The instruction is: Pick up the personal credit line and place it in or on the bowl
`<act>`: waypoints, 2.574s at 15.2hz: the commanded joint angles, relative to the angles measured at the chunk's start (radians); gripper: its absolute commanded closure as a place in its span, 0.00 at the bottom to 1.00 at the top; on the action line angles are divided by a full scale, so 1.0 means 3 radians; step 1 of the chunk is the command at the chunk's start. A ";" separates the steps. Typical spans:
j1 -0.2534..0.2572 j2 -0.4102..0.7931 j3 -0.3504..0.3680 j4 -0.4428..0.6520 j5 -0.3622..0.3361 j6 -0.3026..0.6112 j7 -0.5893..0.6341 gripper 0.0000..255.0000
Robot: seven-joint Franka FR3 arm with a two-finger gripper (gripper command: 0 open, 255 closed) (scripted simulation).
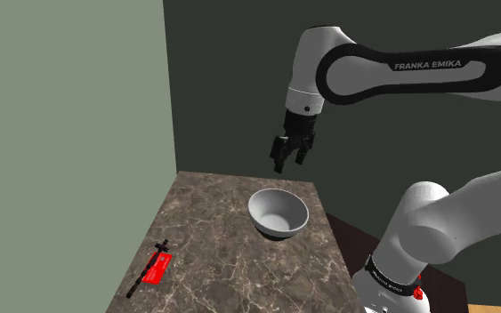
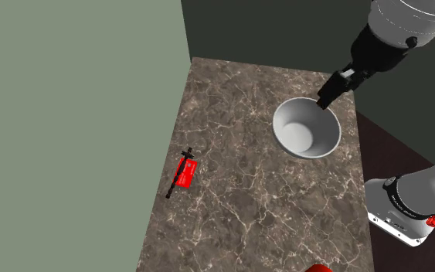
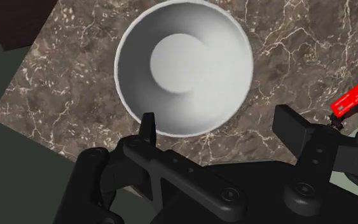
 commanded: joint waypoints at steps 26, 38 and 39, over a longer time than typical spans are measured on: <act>0.0280 0.3234 0.0939 0.1556 0.0875 0.1321 0.2825 0.00; 0.0579 0.4193 0.0883 0.2263 0.0932 0.1657 0.3307 0.00; 0.0596 0.4219 0.0884 0.2261 0.0932 0.1690 0.3307 0.00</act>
